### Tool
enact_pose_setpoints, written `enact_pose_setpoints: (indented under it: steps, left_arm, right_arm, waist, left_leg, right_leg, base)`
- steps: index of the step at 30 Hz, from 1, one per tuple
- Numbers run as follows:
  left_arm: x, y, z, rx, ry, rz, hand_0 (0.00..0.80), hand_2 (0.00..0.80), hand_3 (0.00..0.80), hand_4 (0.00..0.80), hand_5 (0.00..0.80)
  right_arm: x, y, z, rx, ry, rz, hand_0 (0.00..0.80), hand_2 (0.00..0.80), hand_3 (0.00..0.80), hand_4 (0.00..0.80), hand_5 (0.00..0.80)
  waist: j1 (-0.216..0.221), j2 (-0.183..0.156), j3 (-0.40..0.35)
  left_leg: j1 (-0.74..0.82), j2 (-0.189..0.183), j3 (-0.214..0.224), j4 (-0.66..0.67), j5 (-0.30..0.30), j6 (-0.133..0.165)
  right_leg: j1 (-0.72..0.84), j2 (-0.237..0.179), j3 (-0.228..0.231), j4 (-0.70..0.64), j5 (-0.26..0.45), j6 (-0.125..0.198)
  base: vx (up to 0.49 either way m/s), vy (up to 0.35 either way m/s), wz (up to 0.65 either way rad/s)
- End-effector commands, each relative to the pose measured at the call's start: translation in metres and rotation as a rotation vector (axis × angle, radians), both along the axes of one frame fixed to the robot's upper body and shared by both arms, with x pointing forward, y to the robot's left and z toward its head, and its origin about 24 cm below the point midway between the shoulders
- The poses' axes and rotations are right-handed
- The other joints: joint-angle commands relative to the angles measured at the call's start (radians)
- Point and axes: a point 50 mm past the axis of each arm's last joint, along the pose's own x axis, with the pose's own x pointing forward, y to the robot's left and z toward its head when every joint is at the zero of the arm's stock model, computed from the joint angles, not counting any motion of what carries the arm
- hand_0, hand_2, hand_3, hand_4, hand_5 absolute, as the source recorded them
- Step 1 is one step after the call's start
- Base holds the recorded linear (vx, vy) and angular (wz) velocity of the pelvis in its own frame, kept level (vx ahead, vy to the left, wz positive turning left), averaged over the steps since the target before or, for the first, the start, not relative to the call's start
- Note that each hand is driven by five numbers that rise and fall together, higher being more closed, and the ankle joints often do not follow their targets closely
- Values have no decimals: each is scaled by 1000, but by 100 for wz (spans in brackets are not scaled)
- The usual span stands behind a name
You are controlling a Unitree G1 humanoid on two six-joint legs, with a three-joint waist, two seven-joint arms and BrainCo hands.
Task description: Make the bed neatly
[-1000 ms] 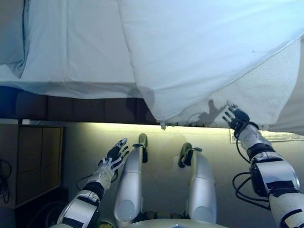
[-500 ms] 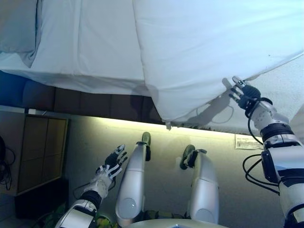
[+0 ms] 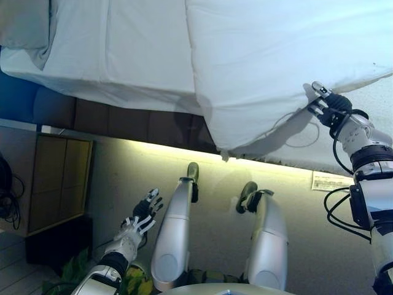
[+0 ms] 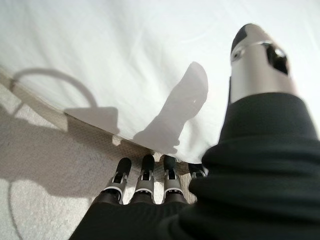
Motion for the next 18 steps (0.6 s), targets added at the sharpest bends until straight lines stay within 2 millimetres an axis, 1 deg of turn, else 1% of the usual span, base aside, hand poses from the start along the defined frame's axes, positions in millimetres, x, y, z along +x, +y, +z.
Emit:
enact_pose_setpoints:
  steps: [1,7,11,13,14,15,18]
  left_arm:
    - [-19,10,-9,24,34,4,0,0,0,0,0]
    - [-20,7,-11,23,40,-13,0,0,0,0,0]
    - [-24,8,-14,47,65,-28,0,0,0,0,0]
    - [-26,10,-17,66,83,-38,0,0,0,0,0]
    - [-26,10,-17,68,86,-39,0,0,0,0,0]
    - [-28,11,-19,78,95,-45,0,0,0,0,0]
    - [-29,13,-20,87,100,-39,0,0,0,0,0]
  right_arm:
    - [10,16,49,-55,-219,104,800,800,800,800,800]
    - [7,14,24,-62,-121,130,800,800,800,800,800]
    - [4,15,5,-34,-64,142,800,800,800,800,800]
    - [3,16,-6,-15,-33,158,800,800,800,800,800]
    - [2,16,-8,-13,-29,160,800,800,800,800,800]
    - [1,19,-16,11,-16,179,800,800,800,800,800]
    - [-1,23,-28,27,-7,212,800,800,800,800,800]
  waist:
    - [24,-7,-26]
    - [19,-19,-34]
    - [21,-37,-47]
    - [21,-46,-58]
    - [21,-47,-58]
    - [20,-55,-69]
    - [17,-66,-87]
  left_leg:
    - [96,11,28,-48,-13,48]
    - [142,15,32,-67,-16,44]
    - [183,18,36,-92,-17,41]
    - [213,22,40,-115,-14,37]
    - [220,22,40,-121,-12,36]
    - [252,26,45,-151,-6,32]
    - [310,33,60,-202,5,25]
  right_leg:
    - [59,0,58,-141,155,19]
    - [112,4,48,-181,162,19]
    - [159,5,34,-219,170,22]
    - [189,4,28,-248,175,27]
    - [197,5,27,-254,177,27]
    - [231,4,22,-293,185,33]
    - [291,-1,9,-356,203,47]
  base:
    - [0,0,0]
    - [-5,11,-3]
    - [-4,-1,-1]
    - [0,0,0]
    - [0,0,0]
    - [31,2,-5]
    - [44,2,-6]
